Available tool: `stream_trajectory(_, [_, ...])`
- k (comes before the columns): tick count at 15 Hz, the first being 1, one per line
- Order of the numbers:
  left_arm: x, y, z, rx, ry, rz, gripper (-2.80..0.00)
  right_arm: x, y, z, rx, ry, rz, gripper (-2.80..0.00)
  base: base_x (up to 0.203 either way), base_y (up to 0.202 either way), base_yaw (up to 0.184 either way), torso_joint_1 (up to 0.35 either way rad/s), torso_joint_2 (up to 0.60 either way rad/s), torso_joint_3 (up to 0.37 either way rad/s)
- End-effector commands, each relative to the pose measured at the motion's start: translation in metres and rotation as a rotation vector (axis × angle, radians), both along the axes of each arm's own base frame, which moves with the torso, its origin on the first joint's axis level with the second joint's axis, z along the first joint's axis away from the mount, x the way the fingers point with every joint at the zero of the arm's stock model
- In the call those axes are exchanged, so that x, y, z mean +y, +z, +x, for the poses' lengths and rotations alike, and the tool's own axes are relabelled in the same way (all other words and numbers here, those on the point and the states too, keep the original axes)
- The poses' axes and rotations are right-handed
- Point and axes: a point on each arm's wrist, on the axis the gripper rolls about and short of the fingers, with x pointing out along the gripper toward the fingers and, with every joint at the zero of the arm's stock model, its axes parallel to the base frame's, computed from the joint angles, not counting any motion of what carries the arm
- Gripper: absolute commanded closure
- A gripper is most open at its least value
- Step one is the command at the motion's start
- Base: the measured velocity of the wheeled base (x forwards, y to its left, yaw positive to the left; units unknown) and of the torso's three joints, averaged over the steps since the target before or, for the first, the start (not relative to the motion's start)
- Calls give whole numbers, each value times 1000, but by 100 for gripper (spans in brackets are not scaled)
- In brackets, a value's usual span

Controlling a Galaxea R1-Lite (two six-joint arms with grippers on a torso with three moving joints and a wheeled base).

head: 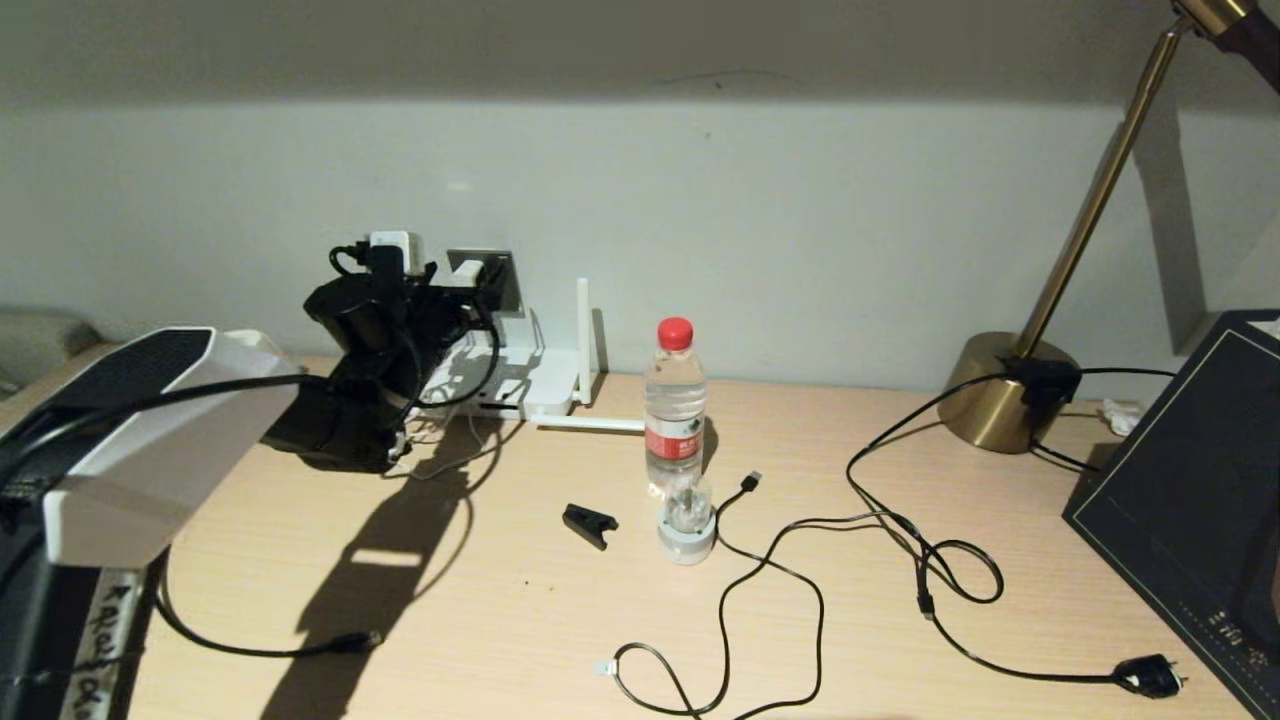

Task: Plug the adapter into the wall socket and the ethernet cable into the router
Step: Pick up cable

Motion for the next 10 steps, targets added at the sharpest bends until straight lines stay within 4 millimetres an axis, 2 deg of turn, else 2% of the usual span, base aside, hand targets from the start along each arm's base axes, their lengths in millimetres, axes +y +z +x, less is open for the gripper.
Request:
stream_trajectory(1, [3,56,-39,-87,-11,-8,-280,0,-10,3,36,1,-1,0,0,0,0,0,0,0])
stream_trajectory(3, [5,88,-73,-125,-30,0,-280,0,-10,3,36,1,-1,0,0,0,0,0,0,0])
stream_trajectory(6, [13,126,-139,-145,-87,96,-280,0,-10,3,36,1,-1,0,0,0,0,0,0,0])
stream_trajectory(8, [18,139,-192,-110,-167,221,-280,0,-10,3,36,1,-1,0,0,0,0,0,0,0])
stream_trajectory(10, [25,139,-250,-18,-257,371,-280,0,-10,3,36,1,-1,0,0,0,0,0,0,0])
